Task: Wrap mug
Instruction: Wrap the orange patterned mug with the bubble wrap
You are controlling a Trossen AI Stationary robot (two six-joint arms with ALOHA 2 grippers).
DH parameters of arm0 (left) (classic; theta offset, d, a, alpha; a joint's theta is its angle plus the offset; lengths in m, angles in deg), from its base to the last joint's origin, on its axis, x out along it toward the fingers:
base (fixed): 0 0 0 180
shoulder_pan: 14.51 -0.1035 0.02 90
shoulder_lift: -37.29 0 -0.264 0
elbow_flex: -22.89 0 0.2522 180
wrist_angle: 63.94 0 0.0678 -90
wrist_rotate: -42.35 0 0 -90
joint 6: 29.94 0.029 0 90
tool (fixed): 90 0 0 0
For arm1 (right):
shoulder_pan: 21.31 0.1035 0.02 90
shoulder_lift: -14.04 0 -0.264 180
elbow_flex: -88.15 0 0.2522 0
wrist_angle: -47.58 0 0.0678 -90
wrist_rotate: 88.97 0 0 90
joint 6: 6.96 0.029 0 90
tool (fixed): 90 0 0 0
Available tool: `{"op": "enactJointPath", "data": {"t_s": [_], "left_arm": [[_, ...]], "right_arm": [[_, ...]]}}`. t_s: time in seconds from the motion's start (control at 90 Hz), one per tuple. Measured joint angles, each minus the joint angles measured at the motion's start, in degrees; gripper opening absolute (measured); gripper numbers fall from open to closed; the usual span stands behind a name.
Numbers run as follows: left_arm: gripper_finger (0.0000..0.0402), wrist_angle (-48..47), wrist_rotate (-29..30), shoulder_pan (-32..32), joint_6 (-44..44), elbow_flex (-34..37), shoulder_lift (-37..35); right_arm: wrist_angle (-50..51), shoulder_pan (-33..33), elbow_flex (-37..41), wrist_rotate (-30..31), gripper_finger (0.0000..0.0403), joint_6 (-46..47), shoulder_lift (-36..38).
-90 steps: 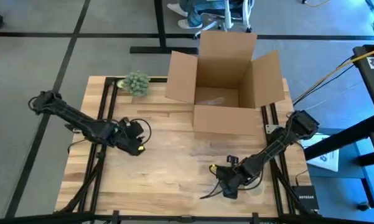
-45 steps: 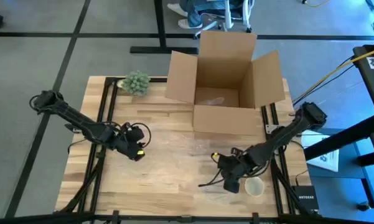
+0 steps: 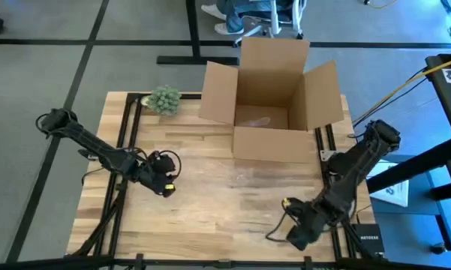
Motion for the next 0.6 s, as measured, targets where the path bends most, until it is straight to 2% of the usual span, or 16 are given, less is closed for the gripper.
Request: {"op": "enactJointPath", "data": {"t_s": [0.144,0.289,0.367,0.456,0.6], "left_arm": [[0.0125,0.0,0.0,-0.1,0.2,0.0,0.0],[0.0125,0.0,0.0,-0.1,0.0,0.0,0.0],[0.0125,0.0,0.0,-0.1,0.2,0.0,0.0],[0.0125,0.0,0.0,-0.1,0.2,0.0,0.0],[0.0125,0.0,0.0,-0.1,0.1,0.0,0.0]], "right_arm": [[0.1,1.1,1.0,2.4,0.0209,3.5,-3.9],[0.7,1.0,1.1,2.6,0.0208,0.6,-8.5],[1.8,1.0,1.1,2.6,0.0195,-0.8,-10.4],[1.7,1.0,1.1,2.1,0.0152,-2.6,-11.2],[3.3,-0.3,0.2,0.6,0.0033,-7.3,-10.8]]}}
